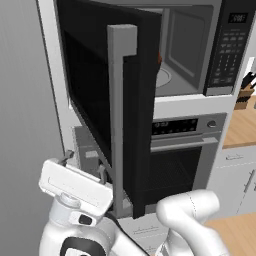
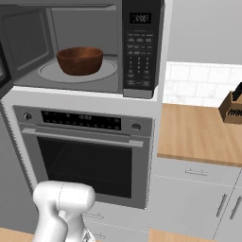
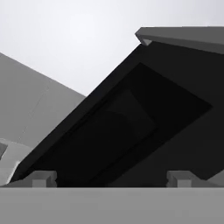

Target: Open the microwave, place the bowl with waffle inside the microwave, then close the microwave door and turn it on.

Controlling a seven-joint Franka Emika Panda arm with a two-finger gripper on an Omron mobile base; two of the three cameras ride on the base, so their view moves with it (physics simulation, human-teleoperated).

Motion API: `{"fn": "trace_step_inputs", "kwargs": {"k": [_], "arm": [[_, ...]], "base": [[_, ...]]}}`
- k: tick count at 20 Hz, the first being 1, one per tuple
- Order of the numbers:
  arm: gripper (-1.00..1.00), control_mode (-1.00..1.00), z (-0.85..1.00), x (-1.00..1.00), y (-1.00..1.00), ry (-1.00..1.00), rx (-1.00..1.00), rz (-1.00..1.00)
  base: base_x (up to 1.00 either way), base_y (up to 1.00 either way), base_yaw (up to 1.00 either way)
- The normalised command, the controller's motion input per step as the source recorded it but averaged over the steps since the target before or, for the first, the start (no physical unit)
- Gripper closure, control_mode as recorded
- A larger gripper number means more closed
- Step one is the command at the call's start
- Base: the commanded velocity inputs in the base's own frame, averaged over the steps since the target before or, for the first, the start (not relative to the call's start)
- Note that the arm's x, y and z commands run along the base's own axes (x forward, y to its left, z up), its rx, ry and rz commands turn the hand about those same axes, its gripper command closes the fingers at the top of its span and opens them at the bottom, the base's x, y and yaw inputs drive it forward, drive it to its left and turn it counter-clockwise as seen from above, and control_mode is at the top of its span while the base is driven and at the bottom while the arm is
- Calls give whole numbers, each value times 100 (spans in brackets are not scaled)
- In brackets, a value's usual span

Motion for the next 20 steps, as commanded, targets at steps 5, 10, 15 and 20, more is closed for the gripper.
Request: {"fn": "trace_step_inputs", "kwargs": {"k": [5, 10, 15, 20], "arm": [[-100, -100, 29, 0, -87, -8, 25, 0], [-100, -100, 11, 0, -95, -11, 26, 0], [-100, -100, 2, 0, -100, -14, 28, 0], [-100, -100, 4, 12, -84, -9, 24, 2]], "base": [[0, 0, 0], [0, 0, 0], [0, 0, 0], [0, 0, 0]]}}
